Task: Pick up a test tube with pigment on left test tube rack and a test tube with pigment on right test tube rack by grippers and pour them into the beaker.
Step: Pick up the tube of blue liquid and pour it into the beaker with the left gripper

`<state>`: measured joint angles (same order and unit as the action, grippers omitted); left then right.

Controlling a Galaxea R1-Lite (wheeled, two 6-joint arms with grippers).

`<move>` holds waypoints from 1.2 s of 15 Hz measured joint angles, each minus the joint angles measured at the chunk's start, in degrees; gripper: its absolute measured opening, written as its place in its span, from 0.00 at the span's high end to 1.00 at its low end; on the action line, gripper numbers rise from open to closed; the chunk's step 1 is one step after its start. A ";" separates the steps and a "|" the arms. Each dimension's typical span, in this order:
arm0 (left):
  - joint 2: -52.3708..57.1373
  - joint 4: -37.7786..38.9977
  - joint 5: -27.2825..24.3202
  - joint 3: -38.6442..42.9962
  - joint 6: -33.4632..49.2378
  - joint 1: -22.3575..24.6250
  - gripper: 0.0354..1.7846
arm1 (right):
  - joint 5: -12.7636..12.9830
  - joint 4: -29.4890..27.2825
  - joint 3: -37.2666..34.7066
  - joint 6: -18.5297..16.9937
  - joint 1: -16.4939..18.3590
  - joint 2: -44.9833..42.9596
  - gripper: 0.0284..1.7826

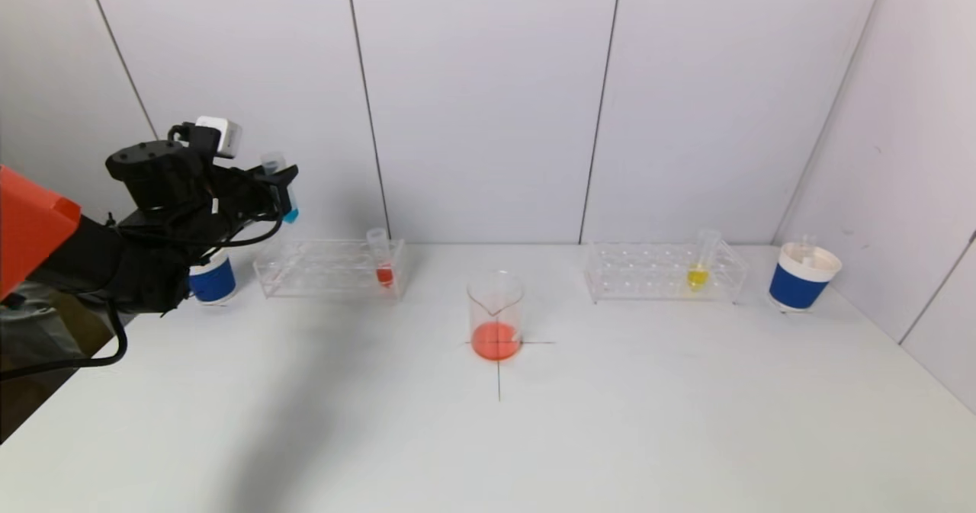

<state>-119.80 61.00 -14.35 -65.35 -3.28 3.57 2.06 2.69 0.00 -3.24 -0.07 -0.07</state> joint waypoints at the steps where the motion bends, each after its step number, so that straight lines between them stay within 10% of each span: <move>1: 1.05 -1.99 0.02 -1.04 -0.05 -0.49 0.76 | 0.02 0.00 0.00 0.02 0.00 0.00 0.01; 18: 10.29 -16.93 0.24 -8.22 -9.86 -12.52 0.76 | 0.02 0.00 0.00 0.02 0.00 0.00 0.01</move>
<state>-109.51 44.07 -14.10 -73.57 -13.14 -8.95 2.08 2.69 0.00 -3.22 -0.07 -0.07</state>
